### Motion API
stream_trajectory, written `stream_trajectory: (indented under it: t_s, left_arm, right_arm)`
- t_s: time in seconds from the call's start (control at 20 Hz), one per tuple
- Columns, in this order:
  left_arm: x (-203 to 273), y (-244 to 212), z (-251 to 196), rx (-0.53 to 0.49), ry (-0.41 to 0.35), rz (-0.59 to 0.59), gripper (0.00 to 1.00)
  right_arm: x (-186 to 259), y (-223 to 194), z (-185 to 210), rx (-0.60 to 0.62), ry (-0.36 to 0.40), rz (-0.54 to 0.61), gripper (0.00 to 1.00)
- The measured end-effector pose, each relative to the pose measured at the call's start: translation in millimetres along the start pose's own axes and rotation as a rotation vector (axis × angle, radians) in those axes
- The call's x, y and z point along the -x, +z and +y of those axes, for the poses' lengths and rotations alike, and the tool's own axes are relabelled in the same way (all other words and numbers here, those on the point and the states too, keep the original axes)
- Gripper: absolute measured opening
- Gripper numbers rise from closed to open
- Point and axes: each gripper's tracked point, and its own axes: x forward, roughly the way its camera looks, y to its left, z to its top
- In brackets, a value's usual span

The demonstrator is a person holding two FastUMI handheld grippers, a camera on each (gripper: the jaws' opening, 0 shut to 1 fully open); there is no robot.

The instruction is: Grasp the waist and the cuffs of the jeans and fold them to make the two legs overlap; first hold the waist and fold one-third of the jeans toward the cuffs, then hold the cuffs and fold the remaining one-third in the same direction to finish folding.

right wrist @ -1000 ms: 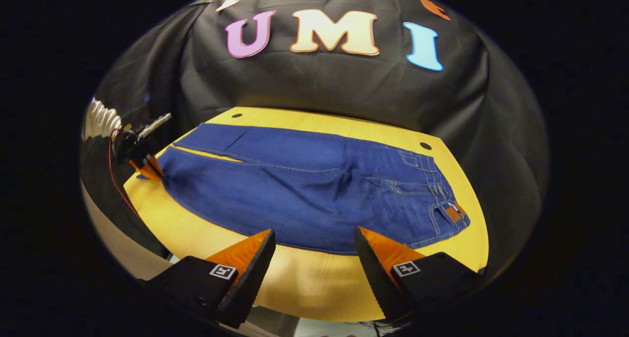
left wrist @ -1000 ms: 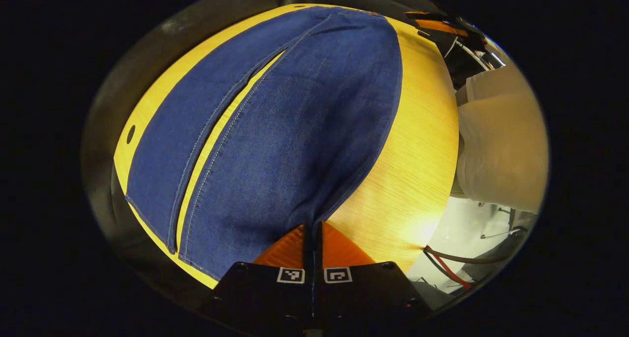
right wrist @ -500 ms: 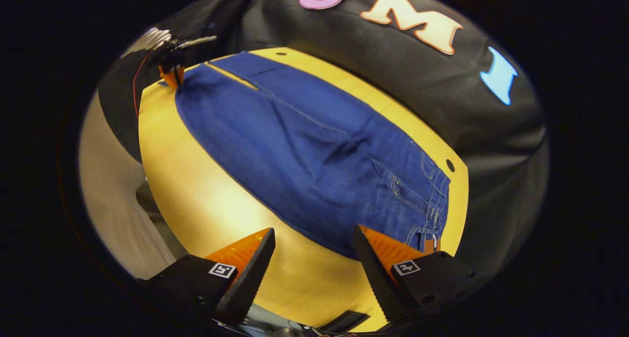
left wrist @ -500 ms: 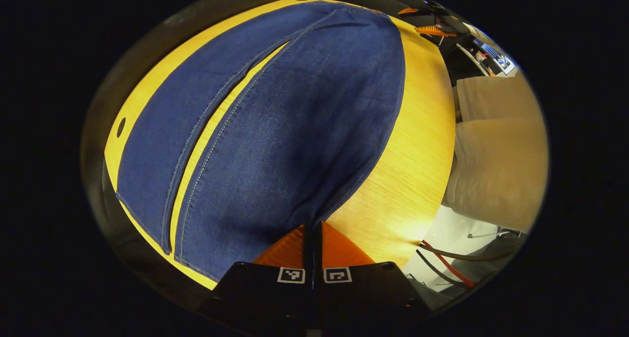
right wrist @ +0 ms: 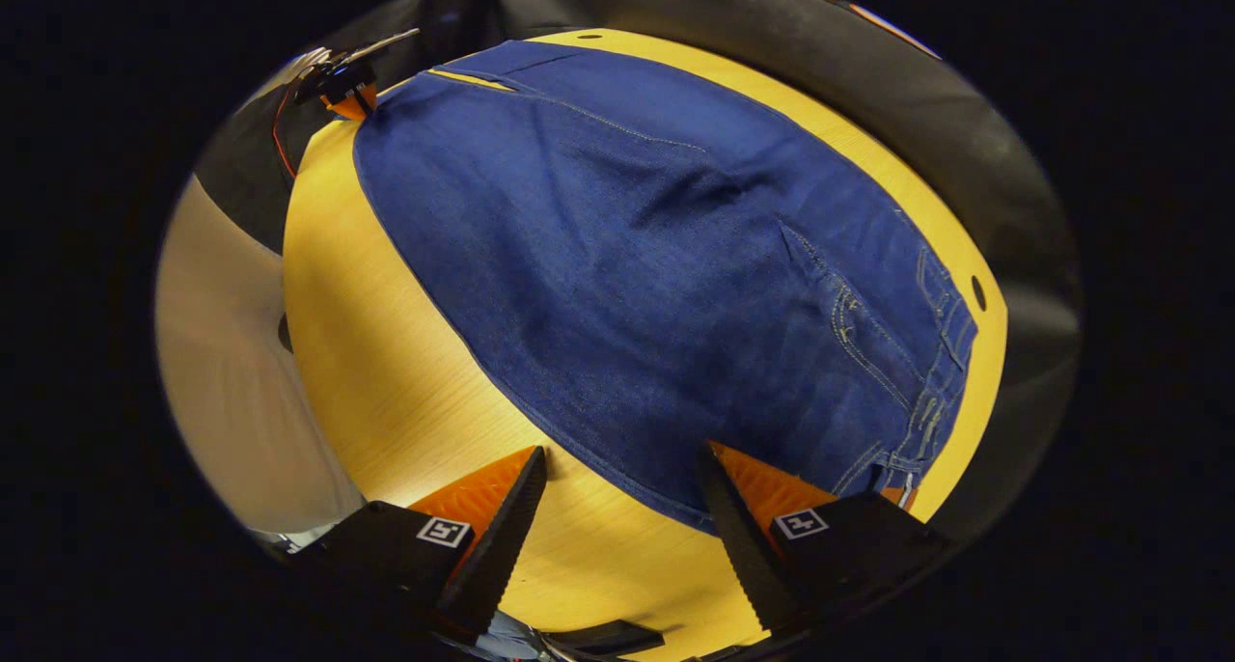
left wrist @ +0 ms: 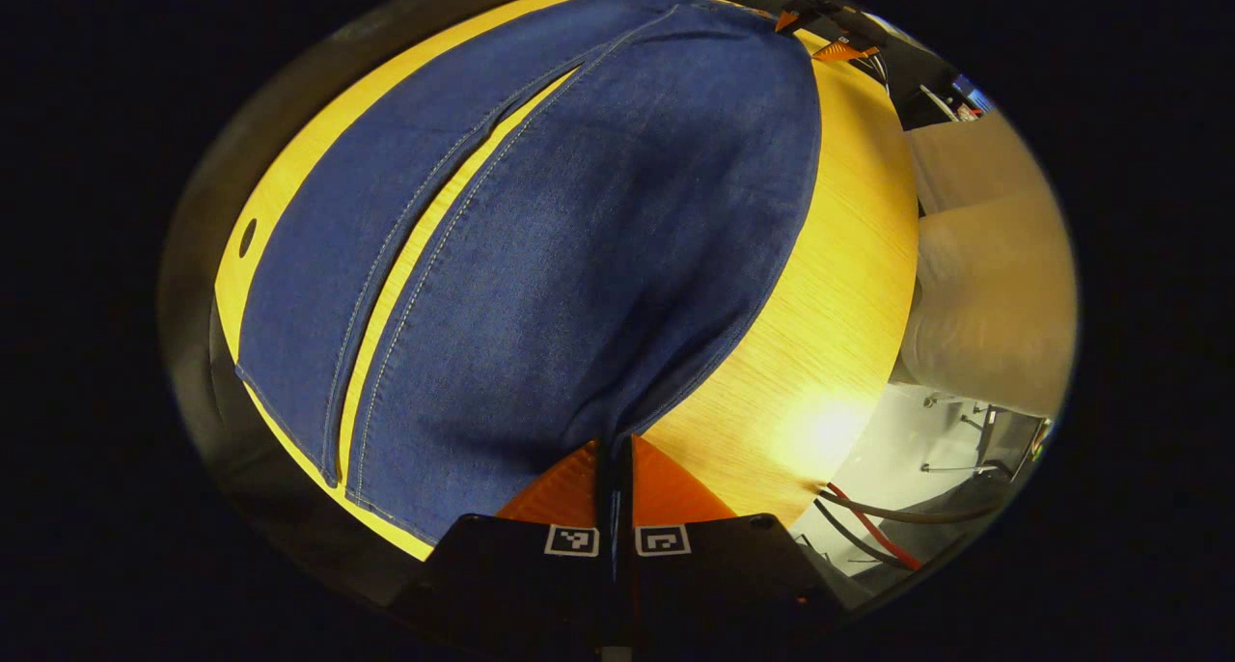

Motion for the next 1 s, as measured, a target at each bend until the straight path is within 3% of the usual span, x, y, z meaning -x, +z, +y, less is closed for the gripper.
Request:
stream_trajectory:
  t_s: [0.2,0.35,0.45,0.7,0.85,1.0]
  left_arm:
    - [-1,1,1,0.017,-0.016,0.010,0.00]
    - [0,1,0,0.039,-0.023,0.010,0.00]
    - [-3,3,1,0.032,-0.021,0.008,0.00]
    - [-1,6,2,0.070,-0.010,0.005,0.01]
    - [-1,7,3,0.095,0.004,-0.011,0.04]
    - [-1,7,2,0.116,0.009,-0.032,0.00]
  right_arm:
    - [1,-1,-5,0.051,0.031,0.034,0.96]
    - [-1,-2,-5,0.045,0.020,0.056,0.88]
    - [0,-1,-10,0.050,0.019,0.049,0.74]
    - [0,11,-25,0.054,-0.002,0.007,0.25]
    - [-3,7,-27,-0.004,-0.027,-0.008,0.18]
    - [-2,9,-30,-0.071,-0.051,0.026,0.10]
